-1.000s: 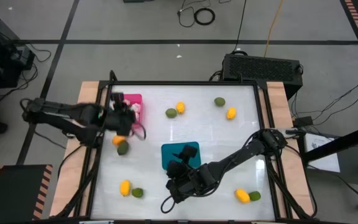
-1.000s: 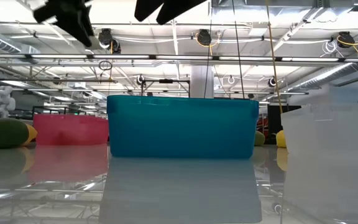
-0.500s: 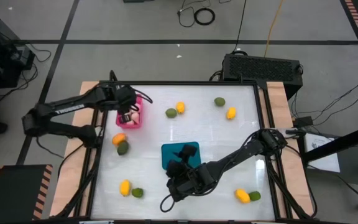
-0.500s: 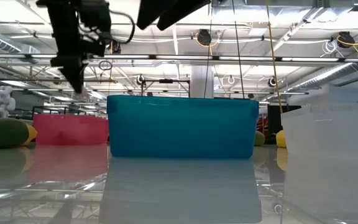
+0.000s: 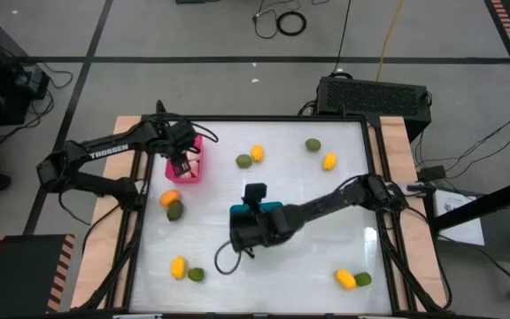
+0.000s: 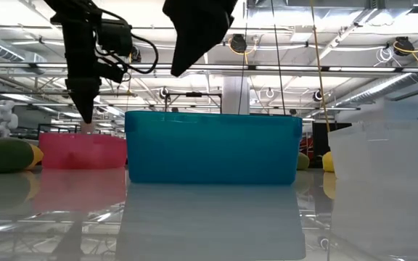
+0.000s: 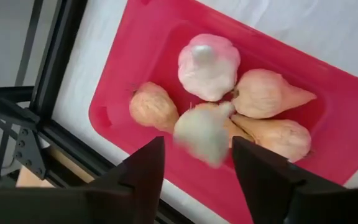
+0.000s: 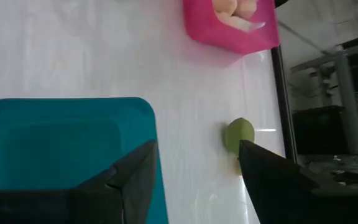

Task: Sort produce into baskets
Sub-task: Put the garlic into the pink bin, then put the green lime into the white bin

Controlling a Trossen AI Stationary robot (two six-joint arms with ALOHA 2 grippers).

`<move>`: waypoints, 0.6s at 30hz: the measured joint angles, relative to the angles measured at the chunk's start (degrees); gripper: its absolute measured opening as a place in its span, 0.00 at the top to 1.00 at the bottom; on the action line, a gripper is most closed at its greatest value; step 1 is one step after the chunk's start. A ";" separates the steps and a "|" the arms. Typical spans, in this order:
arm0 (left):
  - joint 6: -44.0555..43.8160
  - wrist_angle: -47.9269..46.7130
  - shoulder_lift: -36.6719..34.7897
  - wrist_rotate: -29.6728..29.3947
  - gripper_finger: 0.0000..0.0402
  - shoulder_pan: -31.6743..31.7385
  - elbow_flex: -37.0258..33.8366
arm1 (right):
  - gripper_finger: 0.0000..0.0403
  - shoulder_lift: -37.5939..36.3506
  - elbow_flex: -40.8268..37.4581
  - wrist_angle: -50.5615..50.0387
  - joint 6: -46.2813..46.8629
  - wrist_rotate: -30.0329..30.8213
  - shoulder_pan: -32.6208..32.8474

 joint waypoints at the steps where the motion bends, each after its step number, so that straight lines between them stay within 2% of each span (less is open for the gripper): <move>1: 0.00 -0.06 0.00 -0.01 0.49 0.02 0.00 | 0.46 0.00 0.00 -0.01 -0.02 -0.14 -0.50; 6: 0.07 -1.51 0.00 0.03 0.40 0.02 0.12 | 0.46 -0.02 0.00 -1.41 0.28 -0.27 -1.54; 10: -2.46 -0.44 -1.35 2.66 0.39 0.02 0.70 | 0.46 -0.02 0.00 -2.51 1.25 -1.22 -0.99; 15: -5.94 8.77 -6.94 11.81 0.39 -0.76 -1.73 | 0.46 -0.09 0.00 -4.57 3.44 -10.73 -0.41; 18: -6.03 16.21 -11.62 15.73 0.39 -2.39 -4.50 | 0.46 -0.09 1.64 -9.63 5.30 -16.54 -0.23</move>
